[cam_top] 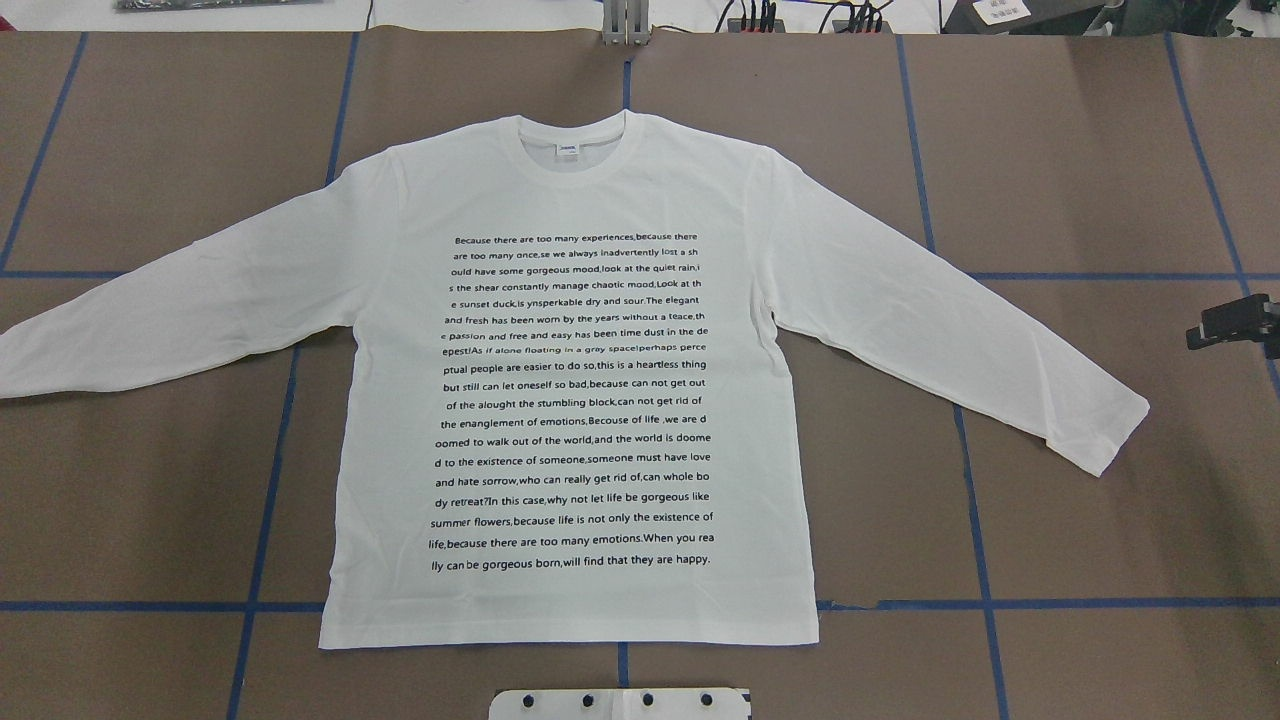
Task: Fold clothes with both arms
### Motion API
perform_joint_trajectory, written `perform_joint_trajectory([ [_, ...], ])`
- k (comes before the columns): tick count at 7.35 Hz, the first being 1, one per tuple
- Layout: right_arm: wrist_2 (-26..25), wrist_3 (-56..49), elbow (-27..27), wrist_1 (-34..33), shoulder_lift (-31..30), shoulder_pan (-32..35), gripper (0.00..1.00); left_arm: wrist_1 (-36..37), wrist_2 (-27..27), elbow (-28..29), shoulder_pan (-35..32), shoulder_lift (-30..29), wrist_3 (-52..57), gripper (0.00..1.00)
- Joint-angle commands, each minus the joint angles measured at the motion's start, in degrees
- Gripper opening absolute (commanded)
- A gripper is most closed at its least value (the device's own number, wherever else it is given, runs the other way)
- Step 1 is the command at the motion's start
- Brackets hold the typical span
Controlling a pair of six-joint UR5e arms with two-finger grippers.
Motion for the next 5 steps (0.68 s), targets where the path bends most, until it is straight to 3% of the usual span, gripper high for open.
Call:
perform_joint_trajectory([
  [1, -5.9, 2.9, -0.3, 3.0, -0.1, -8.9, 1.00, 0.0, 0.6, -0.4, 0.0, 0.0, 0.1, 0.99],
  [5, -5.6, 2.9, -2.8, 2.9, 0.6, -11.3, 0.99, 0.0, 0.6, -1.8, 0.0, 0.0, 0.0, 0.99],
])
